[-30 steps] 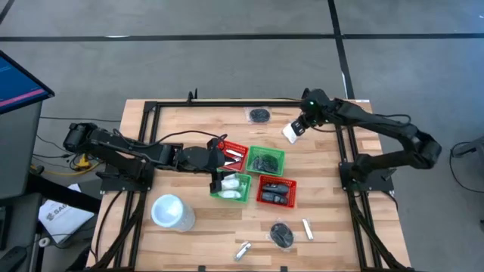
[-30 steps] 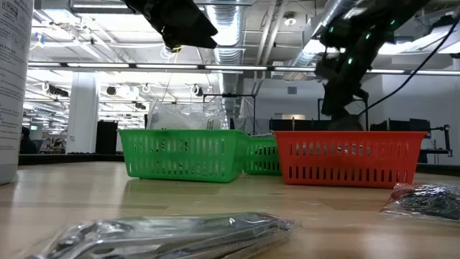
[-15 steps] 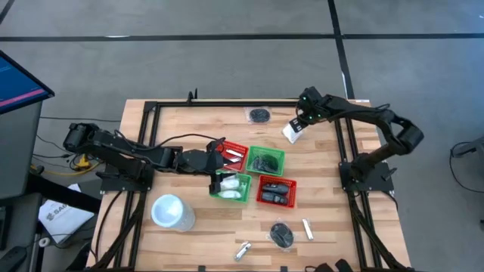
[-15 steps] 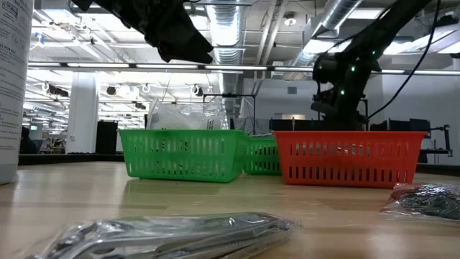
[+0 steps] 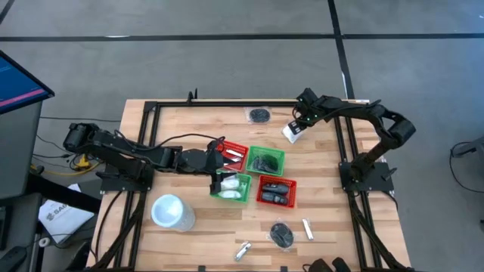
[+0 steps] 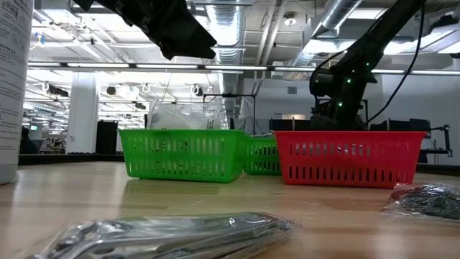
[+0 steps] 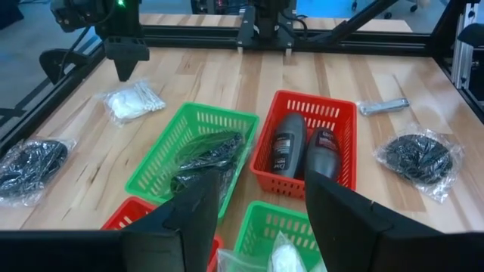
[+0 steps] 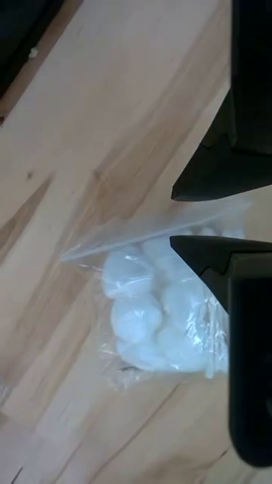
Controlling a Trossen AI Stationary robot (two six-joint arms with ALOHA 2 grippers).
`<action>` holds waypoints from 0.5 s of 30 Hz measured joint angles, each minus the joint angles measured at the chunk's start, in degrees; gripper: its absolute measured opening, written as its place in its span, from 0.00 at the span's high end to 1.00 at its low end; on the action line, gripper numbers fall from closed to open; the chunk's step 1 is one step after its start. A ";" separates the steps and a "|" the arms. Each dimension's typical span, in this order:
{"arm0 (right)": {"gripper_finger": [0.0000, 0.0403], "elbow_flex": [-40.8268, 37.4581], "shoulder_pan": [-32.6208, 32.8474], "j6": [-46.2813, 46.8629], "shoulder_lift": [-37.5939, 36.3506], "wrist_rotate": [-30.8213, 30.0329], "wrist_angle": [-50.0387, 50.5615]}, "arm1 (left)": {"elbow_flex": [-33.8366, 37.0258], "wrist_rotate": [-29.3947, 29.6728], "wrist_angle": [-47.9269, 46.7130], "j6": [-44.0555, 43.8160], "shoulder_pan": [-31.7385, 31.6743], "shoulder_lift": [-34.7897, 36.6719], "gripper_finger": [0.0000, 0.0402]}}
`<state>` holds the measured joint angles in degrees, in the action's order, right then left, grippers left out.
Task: Pick & Place Travel size toiletries
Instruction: Put the white cotton pack into the bottom left green bin
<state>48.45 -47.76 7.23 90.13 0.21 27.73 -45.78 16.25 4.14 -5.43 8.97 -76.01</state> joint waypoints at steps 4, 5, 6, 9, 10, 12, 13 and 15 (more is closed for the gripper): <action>0.81 0.00 -0.03 -0.14 0.00 0.00 0.05 | 0.00 0.00 0.11 0.00 0.00 0.00 0.54; 0.81 0.00 -0.03 -0.14 0.00 0.00 0.06 | 0.00 0.00 0.12 0.00 0.00 0.00 0.54; 0.81 0.00 -0.03 -0.16 0.00 0.00 0.02 | 0.00 0.00 0.16 0.00 0.00 0.00 0.54; 0.81 0.00 -0.06 -0.32 0.00 0.00 0.07 | 0.00 0.00 0.26 0.00 0.00 0.00 0.54; 0.81 0.00 -0.06 -0.32 0.00 0.00 0.04 | 0.00 0.00 0.26 0.00 0.00 0.00 0.54; 0.81 0.00 -0.03 -0.29 0.00 0.00 0.08 | 0.00 0.00 0.26 0.00 0.00 0.00 0.54; 0.81 0.00 -0.03 -0.29 0.00 0.00 0.07 | 0.00 0.00 0.26 0.00 0.00 0.00 0.54; 0.81 0.00 -0.03 -0.27 0.37 0.00 0.02 | 0.00 0.00 0.26 0.00 0.00 0.00 0.54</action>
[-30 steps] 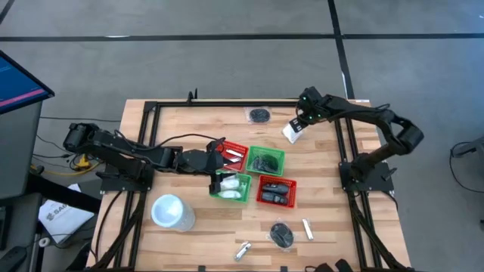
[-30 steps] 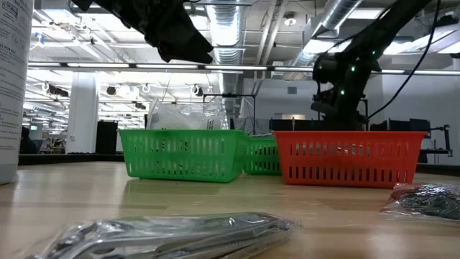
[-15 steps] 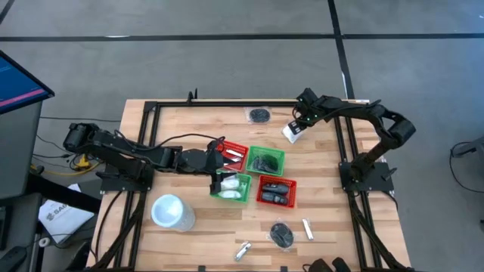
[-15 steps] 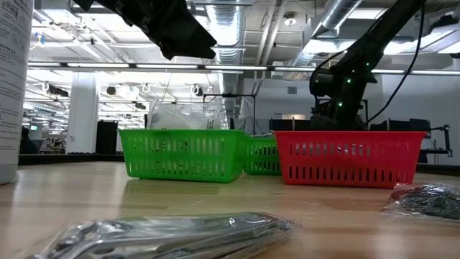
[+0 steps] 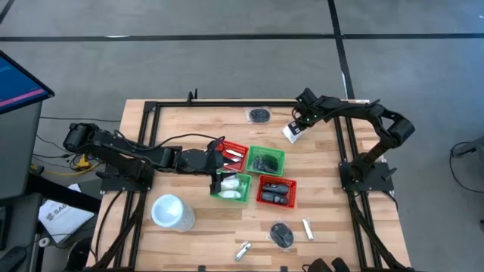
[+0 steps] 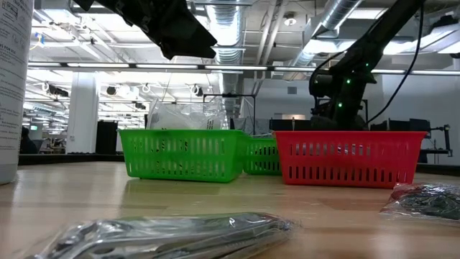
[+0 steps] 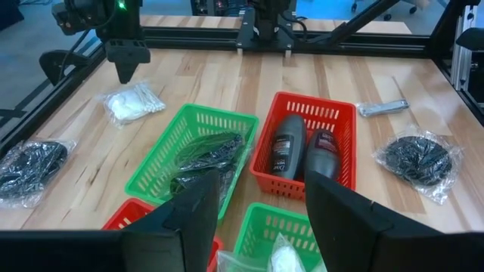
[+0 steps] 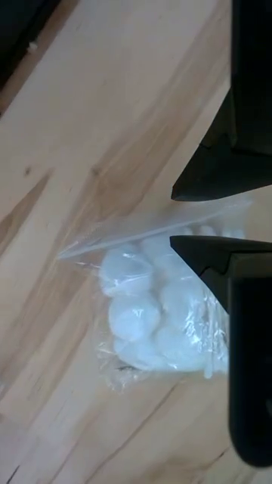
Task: Pick & Place Travel size toiletries
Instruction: Put the white cotton pack into the bottom left green bin
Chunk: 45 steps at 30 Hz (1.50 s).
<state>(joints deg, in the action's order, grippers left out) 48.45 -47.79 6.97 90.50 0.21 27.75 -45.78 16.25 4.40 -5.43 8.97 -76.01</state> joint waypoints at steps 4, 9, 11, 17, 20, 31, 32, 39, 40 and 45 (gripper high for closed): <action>0.81 0.02 0.00 0.13 2.11 0.00 -0.11 | 0.00 -0.02 0.00 0.00 0.02 0.00 0.54; 0.81 0.02 -0.23 -0.41 4.54 0.02 -1.00 | 0.00 -0.04 0.00 0.00 0.13 0.00 0.54; 0.81 0.02 -0.33 -0.77 4.82 0.02 -1.20 | 0.00 -0.04 0.00 0.00 0.13 0.00 0.54; 0.84 0.02 -0.35 -1.61 4.85 0.02 -1.46 | 0.00 -0.04 0.00 0.00 0.13 0.00 0.54; 0.95 0.02 -0.35 -2.87 4.85 0.02 -1.42 | 0.00 -0.04 0.04 0.00 0.12 0.00 0.54; 1.00 0.02 0.13 -3.09 3.84 0.12 -0.90 | 0.00 -0.04 0.11 0.00 0.13 0.00 0.54; 1.00 0.02 0.34 -3.22 3.27 0.14 -0.77 | 0.00 -0.03 0.12 0.00 0.12 0.00 0.54; 1.00 0.13 2.12 -4.40 -3.86 0.20 1.48 | 0.00 -0.02 0.28 0.00 0.13 0.00 0.54; 1.00 0.18 2.18 -4.40 -4.92 0.22 1.89 | 0.00 -0.02 0.31 0.00 0.12 0.00 0.54; 1.00 0.01 2.45 -3.62 -7.30 0.15 1.47 | 0.02 -0.02 0.48 0.00 0.13 0.00 0.54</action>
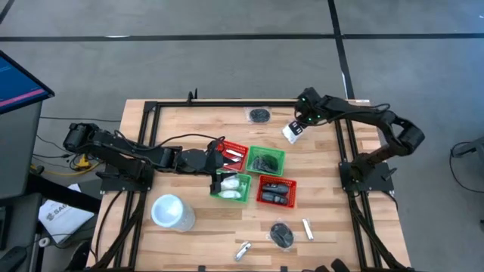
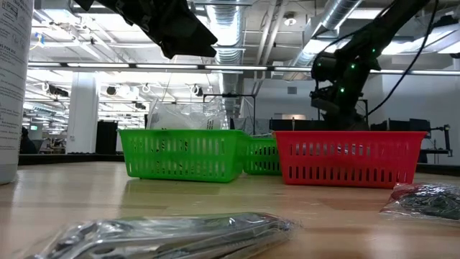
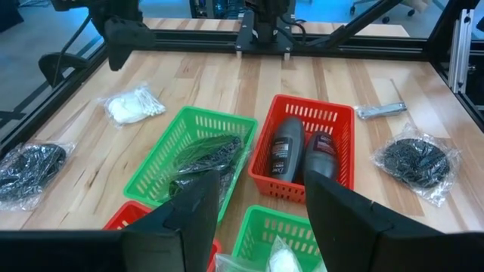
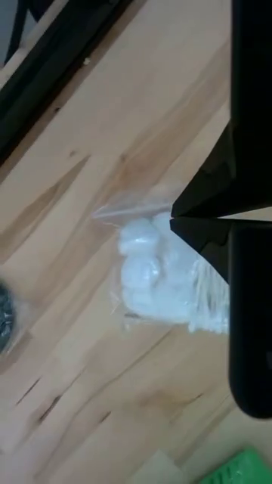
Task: Pick & Place Travel size toiletries
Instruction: Put the white cotton pack into the bottom left green bin
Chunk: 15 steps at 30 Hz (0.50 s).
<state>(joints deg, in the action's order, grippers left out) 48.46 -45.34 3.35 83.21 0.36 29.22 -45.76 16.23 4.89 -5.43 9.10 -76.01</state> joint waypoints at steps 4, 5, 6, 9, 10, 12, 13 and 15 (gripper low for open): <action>0.98 -0.10 -0.35 1.64 2.77 -0.23 -2.48 | 0.00 0.00 0.02 0.00 0.00 0.00 0.54; 0.97 -0.11 -0.59 1.64 3.55 -0.25 -3.05 | 0.00 0.00 0.04 0.00 -0.02 0.00 0.54; 0.96 -0.10 -0.79 1.64 4.44 -0.29 -3.83 | 0.00 0.00 0.04 0.00 0.00 0.00 0.54; 0.89 -0.12 -1.34 1.52 7.44 -0.35 -5.38 | 0.00 0.00 0.07 0.00 -0.01 0.00 0.54; 0.86 -0.07 -1.70 1.03 8.04 -0.35 -5.39 | 0.00 0.00 0.07 0.00 -0.02 0.00 0.54; 0.80 0.73 -2.14 0.49 9.23 -0.37 -5.23 | 0.00 0.00 0.09 0.00 0.00 0.00 0.54; 0.76 1.06 -2.20 0.01 9.74 -0.41 -4.93 | 0.00 0.00 0.09 0.00 -0.01 0.00 0.54; 0.70 1.48 -2.56 -0.62 9.96 -0.53 -4.91 | 0.00 0.00 0.15 0.00 -0.02 0.00 0.54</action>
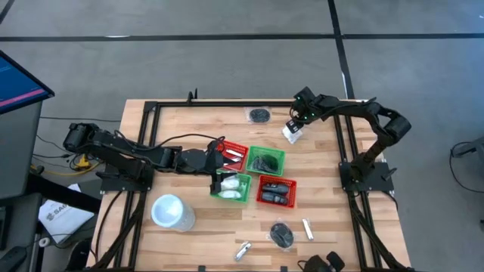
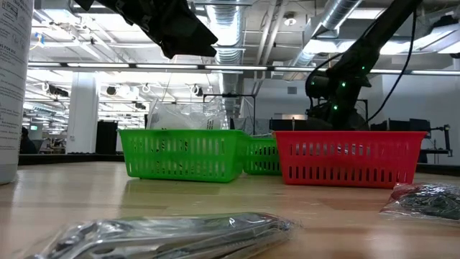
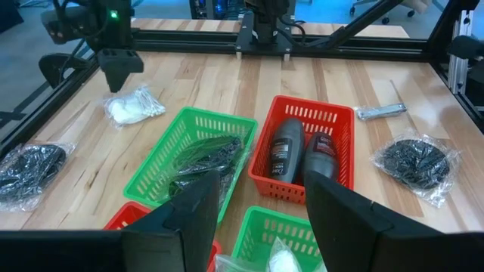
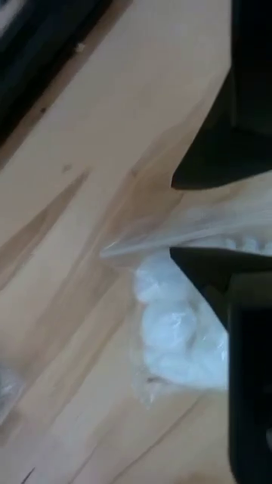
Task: Pick & Place Travel size toiletries
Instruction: Put the white cotton pack into the bottom left green bin
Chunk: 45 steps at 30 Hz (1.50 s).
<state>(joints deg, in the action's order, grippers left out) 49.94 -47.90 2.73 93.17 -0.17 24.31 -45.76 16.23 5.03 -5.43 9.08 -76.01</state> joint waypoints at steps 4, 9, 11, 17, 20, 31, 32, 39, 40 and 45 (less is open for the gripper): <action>0.58 0.26 -0.13 -0.16 -0.02 0.02 -1.46 | 0.00 0.00 0.07 0.00 0.02 0.00 0.54; 0.49 0.24 -0.13 -0.16 -0.02 0.03 -0.54 | 0.00 0.00 0.14 0.00 0.00 0.00 0.54; 0.48 0.26 -0.16 -0.16 -0.02 0.05 -0.70 | 0.00 0.00 0.19 0.01 0.02 0.00 0.54; 0.51 0.24 -0.21 -0.16 -0.02 0.09 -0.66 | 0.00 0.00 0.22 0.02 0.02 0.00 0.54; 0.55 0.24 -0.21 0.08 -0.02 0.11 -0.65 | 0.00 0.00 0.22 0.02 0.02 0.00 0.54; 0.62 0.24 -0.21 0.26 -0.02 0.33 -0.62 | 0.00 0.00 0.20 0.00 0.02 0.00 0.54; 0.61 0.24 -0.21 0.26 -0.02 0.33 -0.62 | 0.00 0.00 0.20 0.00 0.02 0.00 0.54; 0.58 0.21 -0.16 0.28 0.17 0.35 -0.69 | 0.00 0.00 0.20 0.00 0.02 0.00 0.54; 0.58 0.21 -0.08 0.28 0.56 0.35 -0.82 | 0.00 -0.02 0.20 0.00 0.00 0.00 0.54; 0.57 0.11 0.22 0.25 4.07 0.34 -1.06 | 0.00 -0.02 0.18 0.00 0.04 0.00 0.54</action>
<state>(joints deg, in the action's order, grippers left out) 50.04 -47.69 2.97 97.23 0.17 23.25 -45.76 16.21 5.21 -5.43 9.13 -76.01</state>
